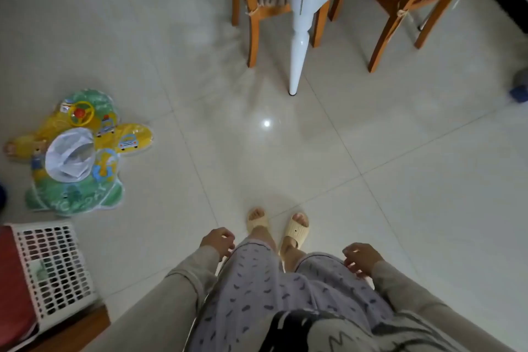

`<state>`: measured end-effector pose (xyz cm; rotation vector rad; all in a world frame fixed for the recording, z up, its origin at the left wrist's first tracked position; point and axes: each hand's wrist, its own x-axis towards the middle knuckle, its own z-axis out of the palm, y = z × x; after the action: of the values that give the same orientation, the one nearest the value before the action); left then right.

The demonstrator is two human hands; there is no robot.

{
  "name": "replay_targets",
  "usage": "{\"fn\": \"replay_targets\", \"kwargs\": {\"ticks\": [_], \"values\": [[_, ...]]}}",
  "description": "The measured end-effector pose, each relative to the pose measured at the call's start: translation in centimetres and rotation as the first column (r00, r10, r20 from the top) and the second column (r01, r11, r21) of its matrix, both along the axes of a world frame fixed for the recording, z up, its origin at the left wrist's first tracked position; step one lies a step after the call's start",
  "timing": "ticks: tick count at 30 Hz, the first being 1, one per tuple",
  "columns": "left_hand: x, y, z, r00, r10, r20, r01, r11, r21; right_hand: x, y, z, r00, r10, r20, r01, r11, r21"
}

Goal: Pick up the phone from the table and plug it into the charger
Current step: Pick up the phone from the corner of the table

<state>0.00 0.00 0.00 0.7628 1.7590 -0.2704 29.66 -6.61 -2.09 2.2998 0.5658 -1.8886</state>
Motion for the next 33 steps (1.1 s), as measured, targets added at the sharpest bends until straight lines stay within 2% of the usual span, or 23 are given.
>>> {"fn": "replay_targets", "kwargs": {"ticks": [7,11,15,21,28,33], "values": [[-0.6,-0.4,-0.3,0.988,-0.075,-0.135,0.073,0.997,-0.019,1.0,6.5,1.7,0.999,-0.021,-0.026,0.026,0.978,0.205],[-1.0,0.9,-1.0,0.991,0.049,-0.125,-0.055,0.997,-0.050,1.7,9.5,2.5,0.998,-0.045,-0.053,0.058,0.964,0.260],[-0.4,4.5,-1.6,0.988,0.124,-0.093,-0.131,0.988,-0.079,2.3,11.9,1.9,0.994,-0.086,-0.061,0.099,0.964,0.246],[2.2,15.0,-1.4,0.996,0.089,-0.018,-0.090,0.995,-0.042,3.7,16.4,0.6,0.977,-0.214,-0.024,0.215,0.962,0.169],[6.7,29.1,0.2,0.995,-0.013,0.095,0.008,0.999,0.053,5.3,19.5,-0.5,0.873,-0.482,0.080,0.473,0.874,0.111],[9.6,36.3,2.2,0.982,-0.020,0.187,-0.002,0.993,0.114,7.0,22.0,0.0,0.816,-0.568,0.109,0.558,0.823,0.111]]}}
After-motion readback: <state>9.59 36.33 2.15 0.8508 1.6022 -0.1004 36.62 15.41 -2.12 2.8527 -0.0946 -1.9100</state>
